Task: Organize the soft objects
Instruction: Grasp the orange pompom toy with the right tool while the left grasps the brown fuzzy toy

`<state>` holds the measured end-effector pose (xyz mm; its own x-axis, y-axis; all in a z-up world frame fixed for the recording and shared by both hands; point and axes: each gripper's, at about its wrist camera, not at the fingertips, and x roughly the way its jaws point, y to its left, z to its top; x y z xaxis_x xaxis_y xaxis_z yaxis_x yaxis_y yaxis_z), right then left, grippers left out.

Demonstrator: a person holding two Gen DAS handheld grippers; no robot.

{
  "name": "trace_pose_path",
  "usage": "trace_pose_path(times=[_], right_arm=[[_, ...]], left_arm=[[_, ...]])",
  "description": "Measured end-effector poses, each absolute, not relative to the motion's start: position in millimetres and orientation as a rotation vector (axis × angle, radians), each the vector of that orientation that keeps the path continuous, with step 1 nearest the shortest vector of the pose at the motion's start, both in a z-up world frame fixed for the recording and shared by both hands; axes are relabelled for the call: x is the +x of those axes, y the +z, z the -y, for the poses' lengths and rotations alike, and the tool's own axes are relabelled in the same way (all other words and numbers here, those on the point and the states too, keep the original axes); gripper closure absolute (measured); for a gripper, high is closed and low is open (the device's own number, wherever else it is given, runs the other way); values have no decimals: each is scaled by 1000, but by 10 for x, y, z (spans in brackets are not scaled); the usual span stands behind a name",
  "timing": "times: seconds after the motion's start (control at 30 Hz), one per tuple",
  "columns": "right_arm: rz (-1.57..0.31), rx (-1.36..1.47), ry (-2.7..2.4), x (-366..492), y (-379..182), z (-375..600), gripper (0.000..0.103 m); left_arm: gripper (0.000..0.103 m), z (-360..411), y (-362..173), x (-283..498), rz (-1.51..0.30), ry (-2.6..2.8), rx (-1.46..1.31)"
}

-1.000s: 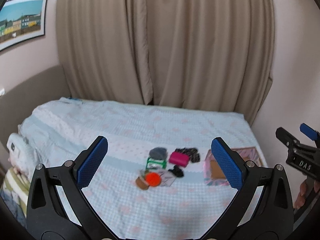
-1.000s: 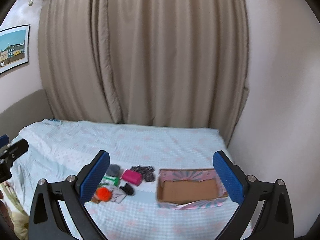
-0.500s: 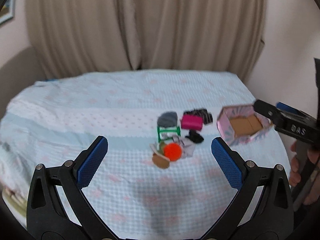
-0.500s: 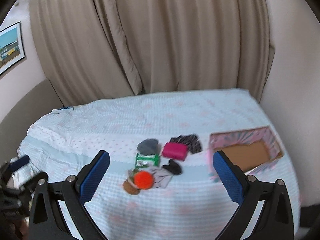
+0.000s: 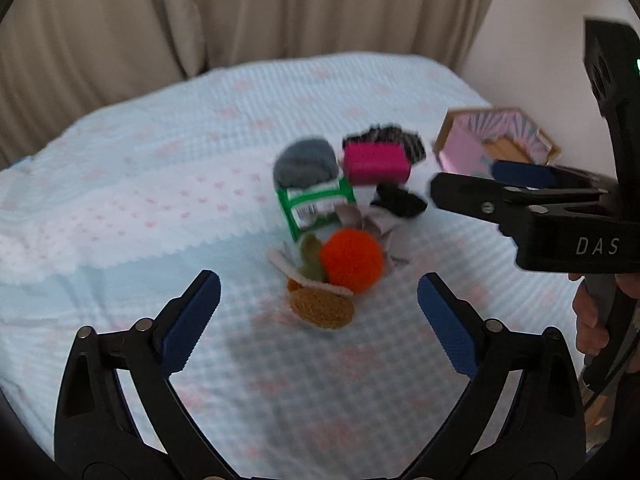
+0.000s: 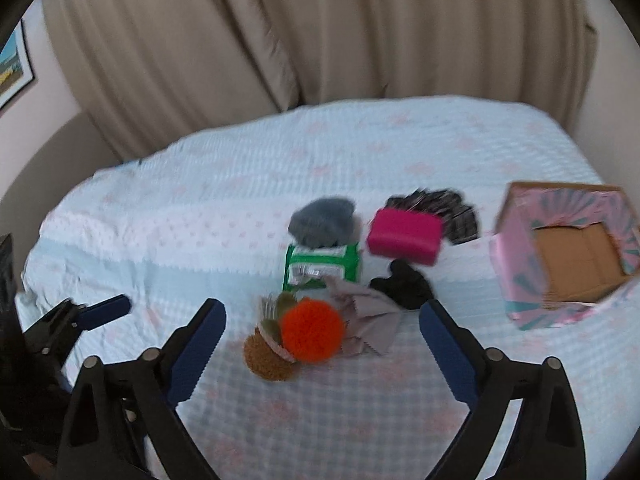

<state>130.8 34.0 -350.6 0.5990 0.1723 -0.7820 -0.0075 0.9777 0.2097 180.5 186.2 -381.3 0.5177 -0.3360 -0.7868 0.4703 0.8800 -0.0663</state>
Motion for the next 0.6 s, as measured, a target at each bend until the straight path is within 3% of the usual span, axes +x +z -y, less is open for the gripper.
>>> trace_pose_path(times=[0.27, 0.47, 0.6], right_arm=[[-1015, 143, 208, 1727, -4445, -492, 31], [-1042, 124, 288, 1850, -4815, -586, 39], [-1063, 132, 323, 1903, -4957, -607, 48]], left_arm=[[22, -1693, -4811, 2014, -985, -498, 175], [29, -1642, -5058, 2059, -989, -490, 182], [44, -1578, -5142, 2115, -1002, -503, 180]])
